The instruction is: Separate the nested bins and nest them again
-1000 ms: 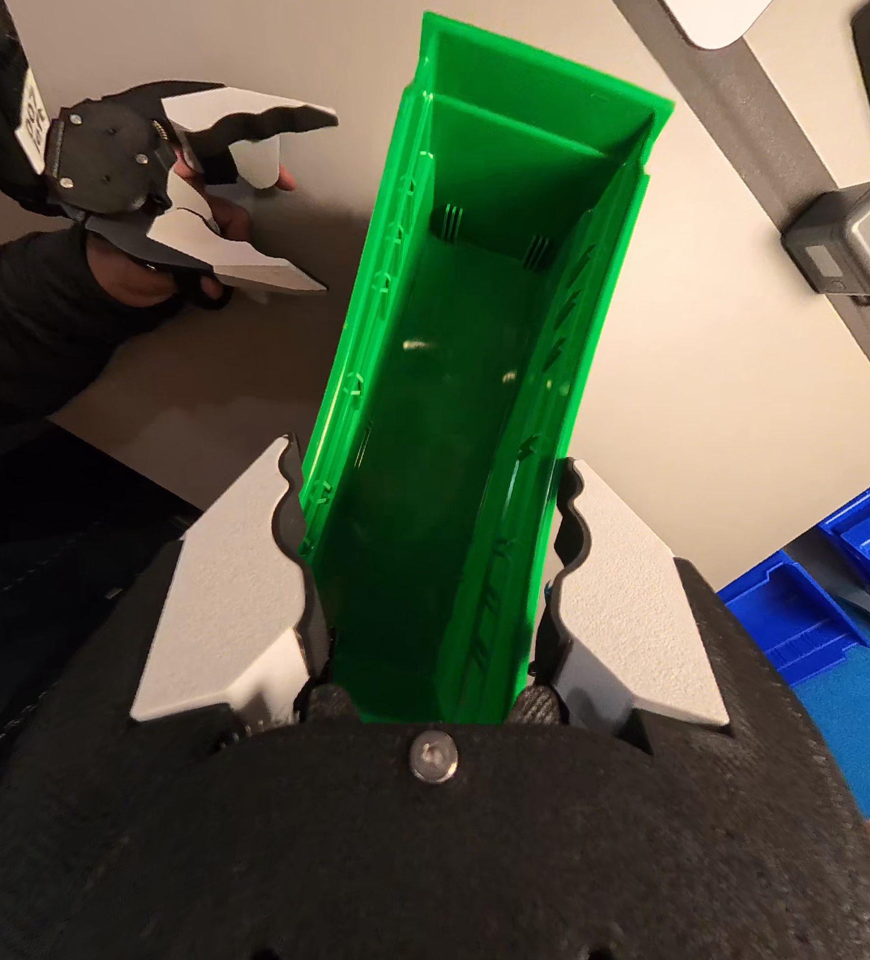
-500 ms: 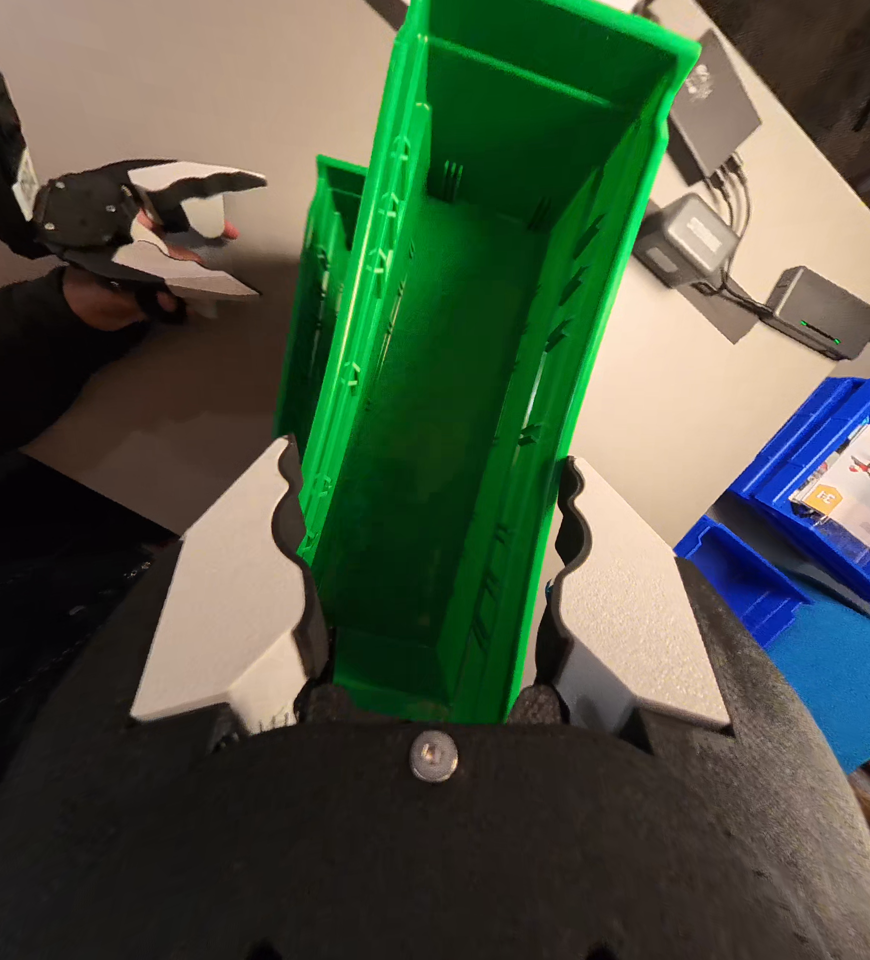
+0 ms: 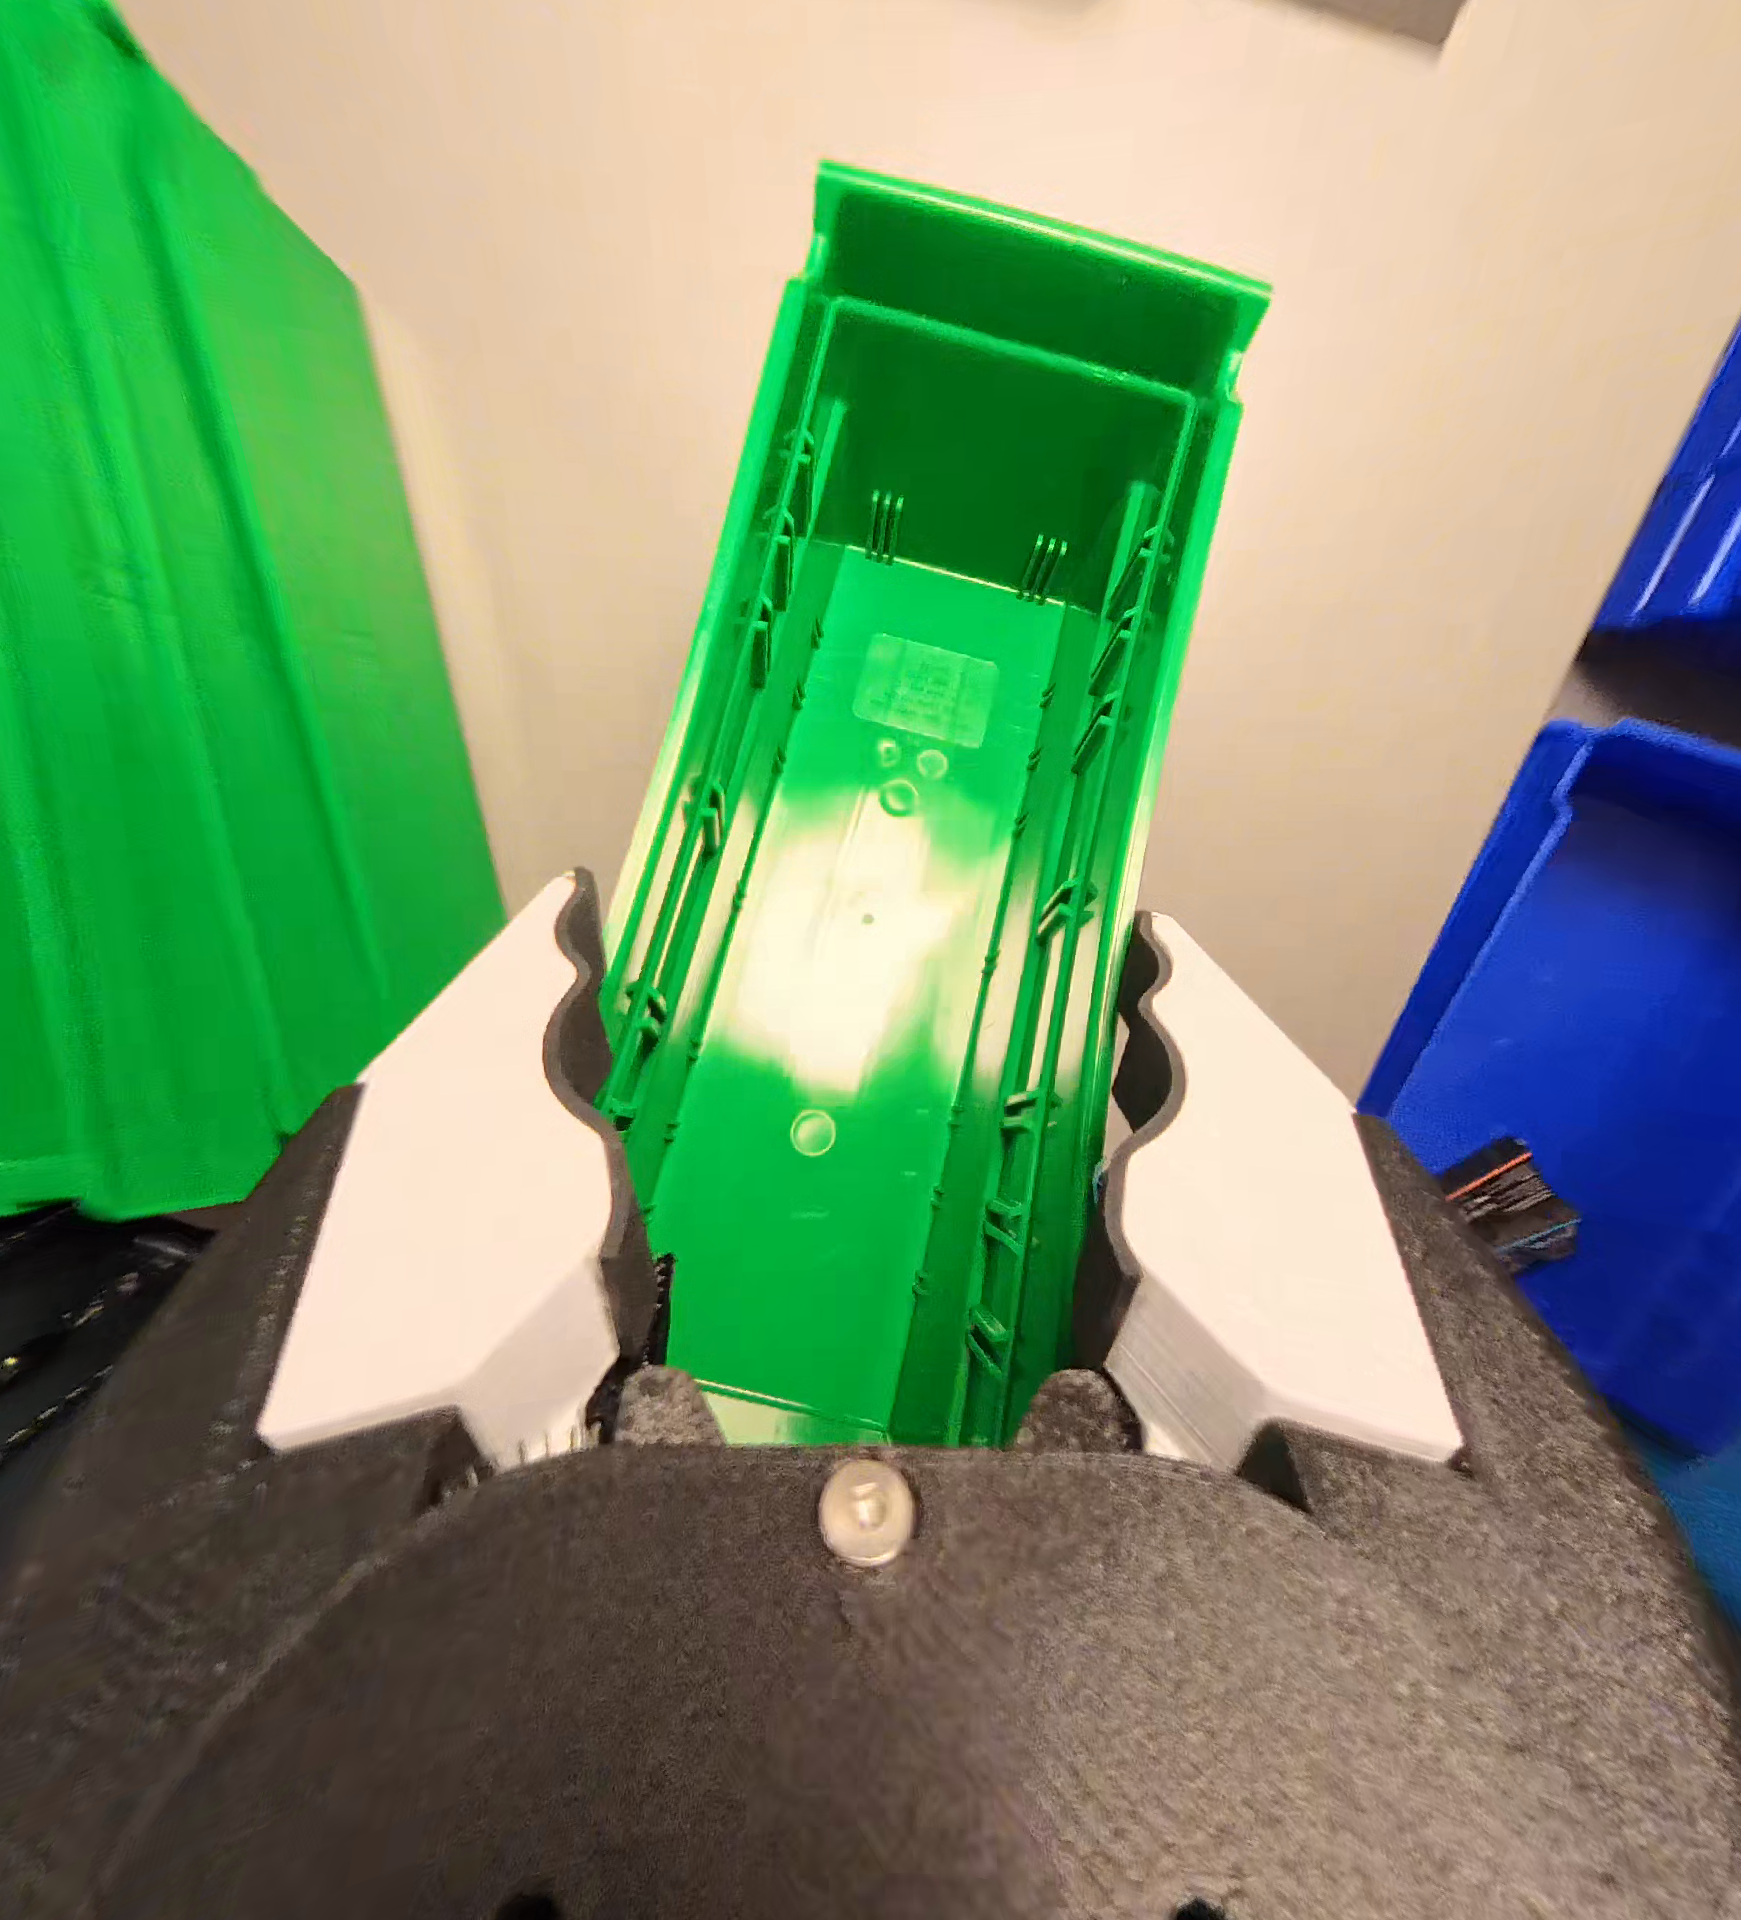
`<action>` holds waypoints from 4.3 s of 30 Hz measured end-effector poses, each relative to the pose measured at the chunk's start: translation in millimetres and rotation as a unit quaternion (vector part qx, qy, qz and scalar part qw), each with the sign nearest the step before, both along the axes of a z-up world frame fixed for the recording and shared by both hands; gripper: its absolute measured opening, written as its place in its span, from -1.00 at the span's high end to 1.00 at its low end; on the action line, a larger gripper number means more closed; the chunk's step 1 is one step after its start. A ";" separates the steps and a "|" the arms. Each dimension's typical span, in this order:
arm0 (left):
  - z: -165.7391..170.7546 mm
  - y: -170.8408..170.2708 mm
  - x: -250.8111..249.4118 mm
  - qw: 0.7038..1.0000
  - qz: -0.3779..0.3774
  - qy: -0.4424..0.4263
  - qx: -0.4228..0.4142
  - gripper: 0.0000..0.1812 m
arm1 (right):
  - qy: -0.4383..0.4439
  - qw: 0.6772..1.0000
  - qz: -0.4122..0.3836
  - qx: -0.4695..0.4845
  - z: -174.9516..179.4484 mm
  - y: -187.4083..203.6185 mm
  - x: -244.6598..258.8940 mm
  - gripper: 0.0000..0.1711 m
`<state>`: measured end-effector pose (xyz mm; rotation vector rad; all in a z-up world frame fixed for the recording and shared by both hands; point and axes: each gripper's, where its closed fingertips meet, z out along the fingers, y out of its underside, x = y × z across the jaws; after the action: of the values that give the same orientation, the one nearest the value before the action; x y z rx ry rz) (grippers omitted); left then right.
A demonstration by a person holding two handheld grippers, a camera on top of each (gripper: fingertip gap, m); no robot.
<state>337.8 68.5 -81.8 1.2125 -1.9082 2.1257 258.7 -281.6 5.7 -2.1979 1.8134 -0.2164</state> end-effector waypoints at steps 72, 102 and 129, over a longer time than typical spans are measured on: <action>1.5 46.6 1.5 1.000 0.029 -0.003 0.011 -0.31 | -0.300 0.865 0.229 0.330 -113.7 271.3 -79.2 -0.03; -2.8 58.5 7.7 0.996 0.059 -0.032 0.058 -0.23 | -0.347 0.823 0.177 0.413 -87.8 241.5 -61.8 -0.03; -3.9 59.9 6.1 0.994 0.070 -0.043 0.078 -0.21 | -0.346 0.822 0.173 0.418 -87.1 240.2 -63.8 0.01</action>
<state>343.8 128.4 -85.7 1.3417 -2.1195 2.1644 194.9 -41.4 -81.4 -1.4668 0.8284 -0.0863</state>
